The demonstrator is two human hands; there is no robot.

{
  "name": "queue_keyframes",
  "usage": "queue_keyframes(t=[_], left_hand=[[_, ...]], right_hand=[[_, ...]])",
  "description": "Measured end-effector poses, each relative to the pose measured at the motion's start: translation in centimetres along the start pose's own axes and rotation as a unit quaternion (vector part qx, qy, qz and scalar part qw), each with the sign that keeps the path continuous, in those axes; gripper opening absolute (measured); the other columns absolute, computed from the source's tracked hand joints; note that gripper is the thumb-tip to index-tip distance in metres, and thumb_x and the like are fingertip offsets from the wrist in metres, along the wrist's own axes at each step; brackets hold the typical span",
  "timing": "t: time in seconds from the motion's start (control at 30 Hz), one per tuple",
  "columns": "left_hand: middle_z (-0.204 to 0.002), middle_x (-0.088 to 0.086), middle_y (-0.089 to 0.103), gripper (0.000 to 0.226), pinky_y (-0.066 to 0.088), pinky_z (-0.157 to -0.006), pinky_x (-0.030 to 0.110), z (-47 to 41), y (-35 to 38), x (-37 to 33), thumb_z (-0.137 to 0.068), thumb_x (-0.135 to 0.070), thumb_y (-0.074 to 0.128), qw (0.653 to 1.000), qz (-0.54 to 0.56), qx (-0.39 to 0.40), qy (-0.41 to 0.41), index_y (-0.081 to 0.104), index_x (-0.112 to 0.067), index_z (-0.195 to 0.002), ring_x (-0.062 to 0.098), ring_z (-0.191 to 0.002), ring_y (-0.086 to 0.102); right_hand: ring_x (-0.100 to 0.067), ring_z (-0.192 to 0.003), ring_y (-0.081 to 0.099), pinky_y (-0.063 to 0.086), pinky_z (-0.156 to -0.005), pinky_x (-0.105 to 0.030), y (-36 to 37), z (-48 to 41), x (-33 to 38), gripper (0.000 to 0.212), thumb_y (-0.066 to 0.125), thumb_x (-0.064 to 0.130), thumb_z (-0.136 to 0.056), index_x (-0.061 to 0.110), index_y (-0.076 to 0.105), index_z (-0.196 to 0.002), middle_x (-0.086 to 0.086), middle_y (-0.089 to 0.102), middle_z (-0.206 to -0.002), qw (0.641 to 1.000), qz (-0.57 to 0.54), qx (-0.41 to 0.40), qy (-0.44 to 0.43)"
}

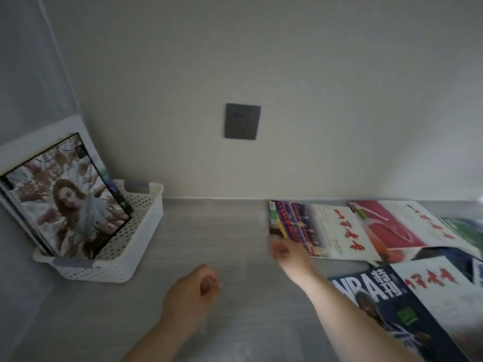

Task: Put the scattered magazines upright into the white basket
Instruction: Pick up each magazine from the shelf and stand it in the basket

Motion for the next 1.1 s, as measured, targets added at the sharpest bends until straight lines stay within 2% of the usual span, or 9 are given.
queue_keyframes(t=[0.03,0.13,0.27,0.47,0.73,0.83,0.93,1.03,1.1], left_hand=[[-0.062,-0.01,0.058,0.009,0.039,-0.062,0.023,0.5,1.5,-0.9,-0.081,-0.024,0.058,1.0,-0.01,0.005,0.006,0.059,-0.033,-0.079,0.015,-0.07,0.059],[-0.062,-0.011,0.047,0.025,0.038,-0.066,0.022,1.9,6.2,-4.2,-0.083,-0.023,0.053,0.998,-0.031,0.032,0.045,0.057,-0.027,-0.107,0.013,-0.072,0.053],[-0.112,-0.009,0.053,0.026,0.036,-0.088,0.018,3.4,12.4,-7.9,-0.086,-0.026,0.048,0.984,-0.086,0.12,0.1,0.054,-0.03,-0.111,0.011,-0.109,0.048],[-0.142,-0.007,0.031,0.036,0.017,-0.111,0.029,5.0,19.3,-10.6,-0.088,-0.037,0.041,0.943,-0.22,0.22,0.116,0.045,-0.032,-0.123,0.016,-0.132,0.022],[-0.154,0.001,0.003,0.061,-0.001,-0.116,0.039,6.2,22.4,-11.7,-0.084,-0.058,0.036,0.924,-0.289,0.234,0.09,0.031,-0.026,-0.135,0.022,-0.141,-0.002],[-0.154,0.0,0.005,0.061,0.002,-0.116,0.038,6.2,22.5,-12.0,-0.083,-0.056,0.041,0.937,-0.259,0.221,0.074,0.03,-0.027,-0.135,0.022,-0.141,0.0],[-0.151,-0.002,0.014,0.06,0.006,-0.116,0.036,6.4,23.0,-11.7,-0.083,-0.052,0.046,0.951,-0.22,0.211,0.055,0.027,-0.03,-0.135,0.021,-0.139,0.005],[-0.148,-0.002,0.024,0.051,0.008,-0.115,0.033,6.2,22.7,-11.5,-0.084,-0.049,0.045,0.958,-0.208,0.191,0.047,0.036,-0.03,-0.13,0.019,-0.138,0.012],[-0.141,-0.003,0.036,0.04,0.015,-0.111,0.029,5.8,22.1,-11.7,-0.085,-0.043,0.047,0.968,-0.175,0.175,0.039,0.044,-0.029,-0.123,0.018,-0.133,0.024]], right_hand=[[-0.025,-0.107,0.058,0.032,-0.072,-0.017,-1.3,0.9,-2.2,0.025,0.052,0.009,-0.085,0.008,0.063,-0.107,-0.012,0.065,-0.114,1.0,0.014,0.0,0.011],[-0.017,-0.11,0.056,0.039,-0.087,-0.021,-6.3,3.7,-8.8,0.029,0.052,0.017,-0.087,0.013,0.058,-0.115,-0.003,0.061,-0.121,0.995,0.077,-0.007,0.056],[-0.019,-0.109,0.056,0.042,-0.091,-0.029,-13.1,6.7,-15.9,0.031,0.052,0.02,-0.086,0.014,0.057,-0.116,-0.003,0.061,-0.122,0.979,0.148,-0.074,0.12],[-0.026,-0.125,0.038,0.034,-0.104,-0.037,-16.9,9.4,-22.7,0.055,0.057,0.032,-0.083,0.014,0.037,-0.131,-0.005,0.045,-0.135,0.955,0.2,-0.039,0.213],[-0.027,-0.1,0.057,0.042,-0.079,-0.03,-18.3,8.4,-24.1,0.047,0.06,0.017,-0.082,0.006,0.044,-0.124,-0.014,0.06,-0.117,0.966,-0.025,-0.062,0.251],[-0.021,-0.077,0.058,0.046,-0.064,-0.027,-18.6,8.2,-24.1,0.024,0.059,0.017,-0.082,0.005,0.06,-0.103,-0.015,0.066,-0.104,0.963,-0.049,-0.024,0.263],[-0.015,-0.077,0.054,0.04,-0.062,-0.022,-18.1,8.1,-23.4,0.021,0.055,0.018,-0.085,0.009,0.06,-0.103,-0.007,0.062,-0.094,0.97,-0.046,0.034,0.236],[-0.011,-0.064,0.049,0.034,-0.056,-0.021,-18.2,8.2,-22.2,0.011,0.052,0.018,-0.086,0.013,0.061,-0.092,-0.002,0.059,-0.074,0.982,-0.068,0.008,0.176],[-0.024,-0.059,0.052,0.034,-0.061,-0.026,-18.7,8.4,-21.3,0.012,0.054,0.016,-0.085,0.009,0.062,-0.079,-0.012,0.059,-0.064,0.982,-0.112,-0.023,0.151]])
Point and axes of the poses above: each hand's wrist, its own z-axis away from the middle knuckle, its own y-axis out of the palm, x = y × z, the point moved 7 cm from there along -z, towards the middle knuckle
